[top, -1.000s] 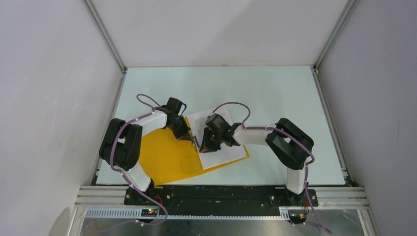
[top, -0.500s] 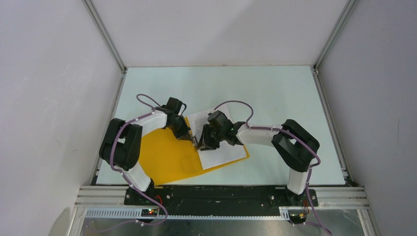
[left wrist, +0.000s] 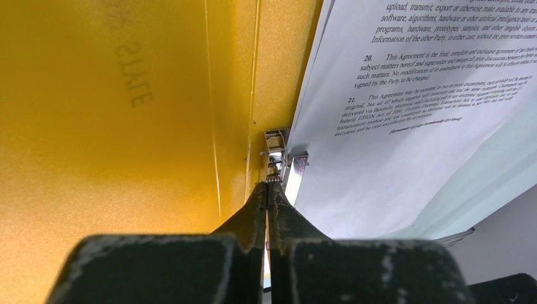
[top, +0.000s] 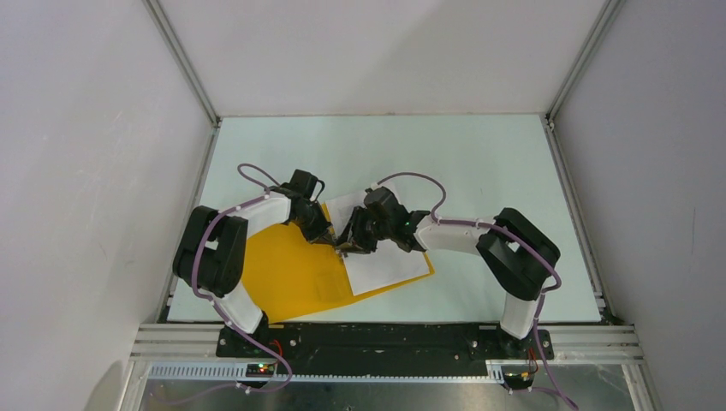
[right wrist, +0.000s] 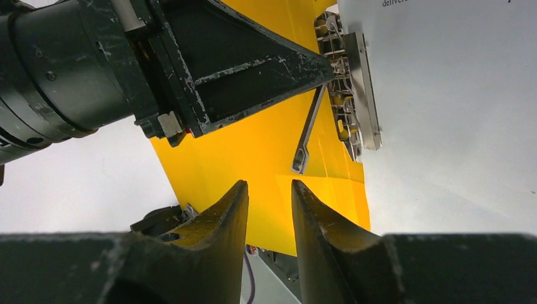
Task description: Put the files into the folder
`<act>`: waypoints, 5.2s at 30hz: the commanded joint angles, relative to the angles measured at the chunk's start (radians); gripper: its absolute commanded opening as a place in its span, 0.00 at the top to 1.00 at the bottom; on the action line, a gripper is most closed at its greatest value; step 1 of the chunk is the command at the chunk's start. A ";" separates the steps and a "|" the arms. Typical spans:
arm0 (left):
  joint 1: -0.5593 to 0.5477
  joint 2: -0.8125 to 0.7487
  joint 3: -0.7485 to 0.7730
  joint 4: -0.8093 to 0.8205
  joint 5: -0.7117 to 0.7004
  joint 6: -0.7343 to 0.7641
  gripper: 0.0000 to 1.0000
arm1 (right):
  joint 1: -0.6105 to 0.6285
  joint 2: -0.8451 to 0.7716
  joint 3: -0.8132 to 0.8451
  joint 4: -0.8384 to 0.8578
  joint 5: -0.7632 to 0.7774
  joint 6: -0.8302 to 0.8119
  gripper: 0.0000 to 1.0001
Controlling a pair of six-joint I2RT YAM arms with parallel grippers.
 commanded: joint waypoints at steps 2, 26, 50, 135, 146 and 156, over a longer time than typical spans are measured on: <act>-0.018 0.102 -0.083 -0.074 -0.230 0.053 1.00 | -0.001 0.034 0.016 0.044 0.015 0.046 0.64; -0.017 0.108 -0.079 -0.073 -0.228 0.054 1.00 | 0.032 0.091 0.107 -0.105 0.095 -0.009 0.71; -0.017 0.105 -0.080 -0.074 -0.225 0.054 1.00 | 0.049 0.112 0.110 -0.239 0.165 -0.068 1.00; -0.043 0.097 -0.077 -0.075 -0.277 0.050 1.00 | 0.093 0.128 0.025 -0.330 0.317 -0.187 1.00; -0.043 0.077 -0.061 -0.075 -0.265 0.055 1.00 | 0.095 0.100 0.050 -0.341 0.317 -0.197 1.00; -0.043 0.048 -0.041 -0.084 -0.269 0.074 1.00 | 0.094 0.123 0.052 -0.381 0.351 -0.202 1.00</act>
